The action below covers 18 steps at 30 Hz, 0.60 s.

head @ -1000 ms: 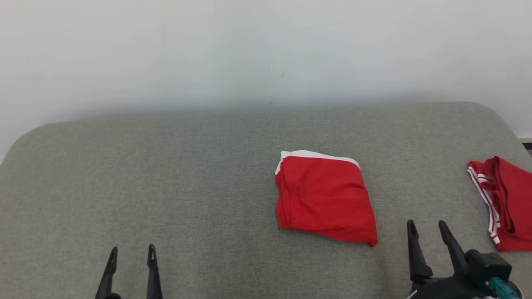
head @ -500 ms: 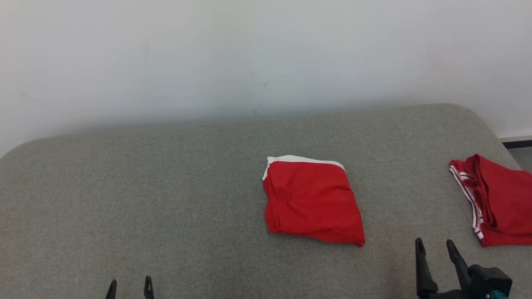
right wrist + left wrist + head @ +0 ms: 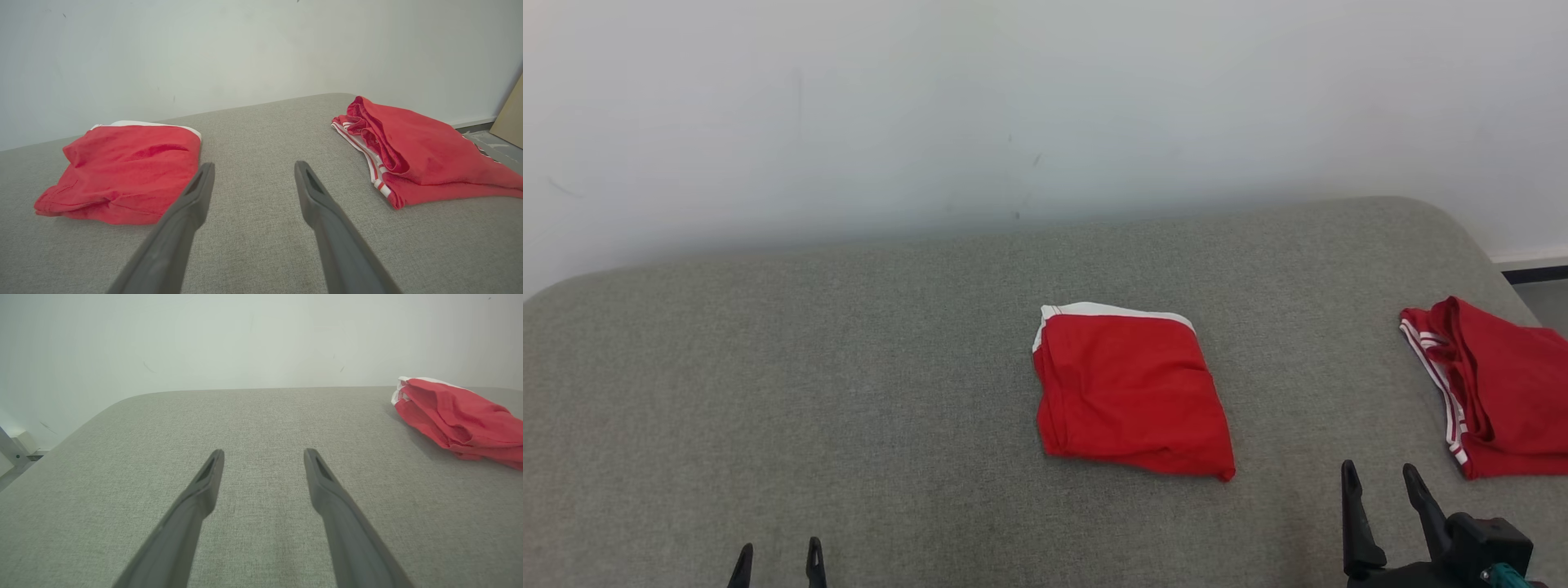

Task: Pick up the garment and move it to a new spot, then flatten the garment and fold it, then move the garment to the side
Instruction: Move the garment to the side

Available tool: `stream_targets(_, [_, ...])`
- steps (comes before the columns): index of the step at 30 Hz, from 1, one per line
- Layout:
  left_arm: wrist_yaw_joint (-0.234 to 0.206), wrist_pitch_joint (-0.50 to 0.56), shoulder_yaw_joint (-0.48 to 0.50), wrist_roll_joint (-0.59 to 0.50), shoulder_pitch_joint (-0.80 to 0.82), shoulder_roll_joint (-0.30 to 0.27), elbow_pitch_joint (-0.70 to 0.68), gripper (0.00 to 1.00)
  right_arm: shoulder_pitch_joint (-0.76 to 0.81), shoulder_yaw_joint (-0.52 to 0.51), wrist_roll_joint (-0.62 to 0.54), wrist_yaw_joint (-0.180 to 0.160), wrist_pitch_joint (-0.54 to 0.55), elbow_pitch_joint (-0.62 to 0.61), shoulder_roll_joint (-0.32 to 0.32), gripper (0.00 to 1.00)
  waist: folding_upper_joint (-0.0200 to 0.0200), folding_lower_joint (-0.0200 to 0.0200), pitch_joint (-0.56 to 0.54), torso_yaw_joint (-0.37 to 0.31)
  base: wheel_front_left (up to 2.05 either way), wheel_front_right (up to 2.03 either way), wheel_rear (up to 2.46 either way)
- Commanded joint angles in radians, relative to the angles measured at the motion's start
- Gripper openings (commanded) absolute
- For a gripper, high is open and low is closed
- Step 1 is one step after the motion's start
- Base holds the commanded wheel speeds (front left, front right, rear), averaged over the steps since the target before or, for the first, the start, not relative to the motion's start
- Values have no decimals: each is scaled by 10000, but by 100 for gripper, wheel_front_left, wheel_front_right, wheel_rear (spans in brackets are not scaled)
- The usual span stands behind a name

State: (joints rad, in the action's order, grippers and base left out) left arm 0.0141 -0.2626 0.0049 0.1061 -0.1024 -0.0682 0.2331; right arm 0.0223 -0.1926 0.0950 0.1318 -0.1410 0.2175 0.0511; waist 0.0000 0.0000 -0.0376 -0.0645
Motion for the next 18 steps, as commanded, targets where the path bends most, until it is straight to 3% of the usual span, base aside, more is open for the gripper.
stream_targets(1, [1,-23,19,-101,90,34,34,100,-9,-14,-71,-29,32,-13,-21,100,0,0,7,12,0,0,0])
stream_targets(11, [16,-23,-74,-187,98,86,5,100,-553,364,-183,-29,926,-538,-19,100,0,0,154,178,0,0,0])
stream_targets(14, [27,-23,-116,-244,113,99,-4,100,-1016,642,-394,-29,2326,-756,-28,100,0,0,229,205,0,0,0])
stream_targets(15, [27,-23,-116,-244,113,99,-4,100,-1016,642,-394,-29,2326,-756,-28,100,0,0,229,205,0,0,0])
stream_targets(18, [33,-23,-160,-321,139,101,-59,100,-1780,696,-250,-29,4249,-853,-12,100,0,0,331,280,0,0,0])
